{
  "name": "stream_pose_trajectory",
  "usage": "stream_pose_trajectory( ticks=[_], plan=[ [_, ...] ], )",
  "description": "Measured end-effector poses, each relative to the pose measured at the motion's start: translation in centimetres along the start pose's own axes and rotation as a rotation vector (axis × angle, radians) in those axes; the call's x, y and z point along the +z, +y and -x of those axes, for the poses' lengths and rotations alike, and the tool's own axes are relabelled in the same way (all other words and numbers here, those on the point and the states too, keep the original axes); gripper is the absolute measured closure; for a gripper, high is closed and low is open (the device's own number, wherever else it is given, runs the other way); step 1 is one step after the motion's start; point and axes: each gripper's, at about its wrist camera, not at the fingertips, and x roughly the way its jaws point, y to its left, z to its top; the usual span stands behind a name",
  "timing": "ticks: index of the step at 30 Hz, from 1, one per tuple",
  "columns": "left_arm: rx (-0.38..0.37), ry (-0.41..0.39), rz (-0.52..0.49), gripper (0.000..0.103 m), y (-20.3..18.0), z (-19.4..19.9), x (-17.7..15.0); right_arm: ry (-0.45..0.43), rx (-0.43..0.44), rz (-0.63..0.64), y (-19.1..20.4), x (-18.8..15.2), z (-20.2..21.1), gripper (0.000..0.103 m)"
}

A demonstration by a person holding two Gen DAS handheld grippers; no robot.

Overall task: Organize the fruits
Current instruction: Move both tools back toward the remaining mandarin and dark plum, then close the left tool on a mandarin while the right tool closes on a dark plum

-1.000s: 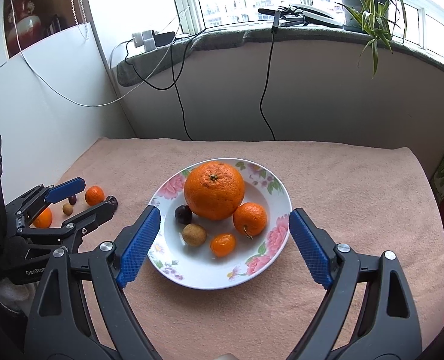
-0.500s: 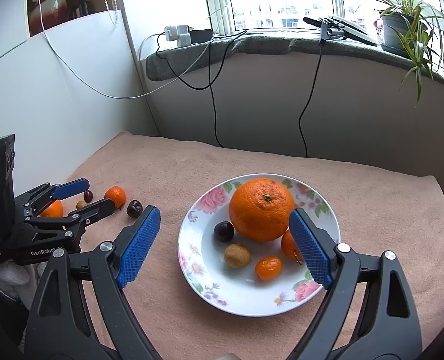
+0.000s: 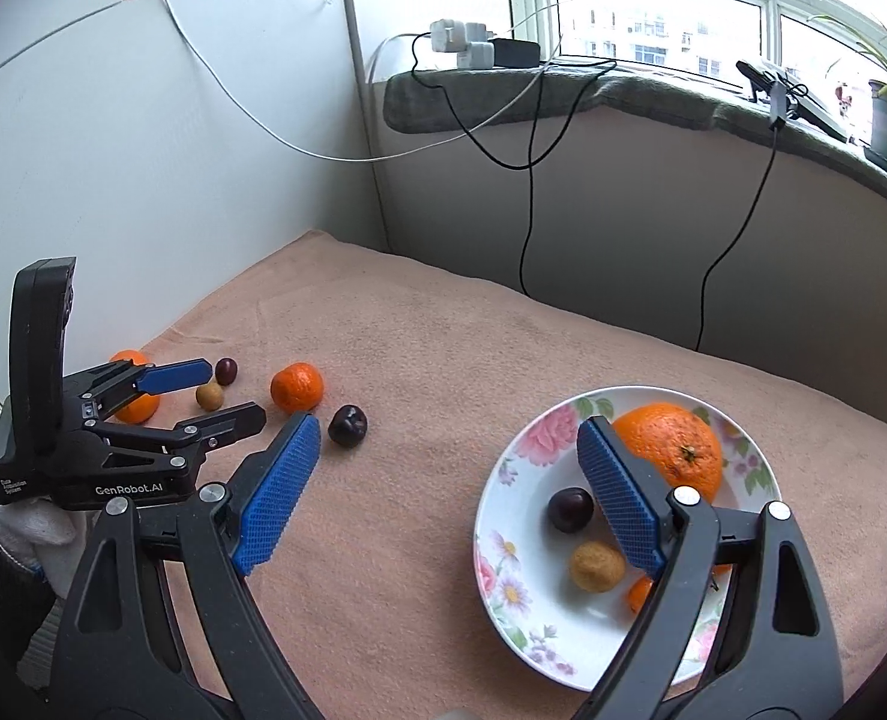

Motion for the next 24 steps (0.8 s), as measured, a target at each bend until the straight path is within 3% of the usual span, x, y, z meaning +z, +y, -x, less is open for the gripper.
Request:
stream_pose_trajectory(
  ticks=[4, 11, 14, 19, 24],
  plan=[
    [-0.016, 0.007, 0.042, 0.024, 1.4, -0.3, 0.0, 0.021, 0.017, 0.039, 1.3, 0.0, -1.2, 0.013],
    [-0.04, 0.021, 0.086, 0.036, 3.0, -1.0, 0.0, 0.059, 0.046, 0.084, 3.2, -0.4, -3.3, 0.014],
    [-0.054, 0.02, 0.093, 0.038, 3.2, -1.1, 0.2, 0.083, 0.06, 0.09, 3.8, -0.6, -4.3, 0.024],
    [-0.075, 0.025, 0.101, 0.039, 3.4, -1.6, 0.5, 0.12, 0.074, 0.11, 4.7, -1.1, -6.0, 0.025],
    [-0.088, 0.042, 0.098, 0.045, 3.0, -2.5, 0.9, 0.172, 0.079, 0.081, 4.7, -1.4, -8.0, 0.039]
  ],
)
